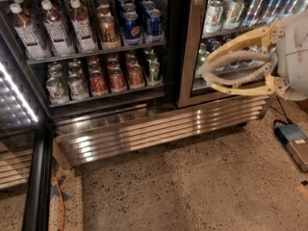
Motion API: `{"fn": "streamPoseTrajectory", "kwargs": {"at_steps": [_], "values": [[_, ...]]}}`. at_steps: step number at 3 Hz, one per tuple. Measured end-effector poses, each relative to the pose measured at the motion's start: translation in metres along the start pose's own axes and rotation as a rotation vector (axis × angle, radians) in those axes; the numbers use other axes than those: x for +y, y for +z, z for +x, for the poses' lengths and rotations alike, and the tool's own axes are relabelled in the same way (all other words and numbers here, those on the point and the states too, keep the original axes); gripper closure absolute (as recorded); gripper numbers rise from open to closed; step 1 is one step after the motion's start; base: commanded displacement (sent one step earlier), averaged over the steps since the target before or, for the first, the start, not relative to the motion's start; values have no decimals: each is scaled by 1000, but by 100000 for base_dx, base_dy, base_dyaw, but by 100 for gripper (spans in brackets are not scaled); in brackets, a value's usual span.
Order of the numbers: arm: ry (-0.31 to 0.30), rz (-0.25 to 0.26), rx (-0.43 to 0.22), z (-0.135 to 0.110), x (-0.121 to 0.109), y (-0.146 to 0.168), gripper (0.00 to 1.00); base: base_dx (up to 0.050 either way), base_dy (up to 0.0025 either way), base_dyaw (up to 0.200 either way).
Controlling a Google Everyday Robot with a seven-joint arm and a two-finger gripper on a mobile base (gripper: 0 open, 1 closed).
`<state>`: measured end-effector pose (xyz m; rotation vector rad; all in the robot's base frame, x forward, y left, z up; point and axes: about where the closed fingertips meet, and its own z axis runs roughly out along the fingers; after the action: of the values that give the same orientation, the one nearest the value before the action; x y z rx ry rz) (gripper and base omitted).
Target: Open left fridge door
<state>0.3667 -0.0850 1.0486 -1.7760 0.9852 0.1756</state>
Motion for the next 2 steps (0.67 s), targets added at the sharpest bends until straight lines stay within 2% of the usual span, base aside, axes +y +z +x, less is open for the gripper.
{"fn": "streamPoseTrajectory", "kwargs": {"at_steps": [1, 2], "values": [[0, 0, 0, 0, 0, 0, 81, 0, 0, 0], [0, 0, 0, 0, 0, 0, 58, 0, 0, 0]]}}
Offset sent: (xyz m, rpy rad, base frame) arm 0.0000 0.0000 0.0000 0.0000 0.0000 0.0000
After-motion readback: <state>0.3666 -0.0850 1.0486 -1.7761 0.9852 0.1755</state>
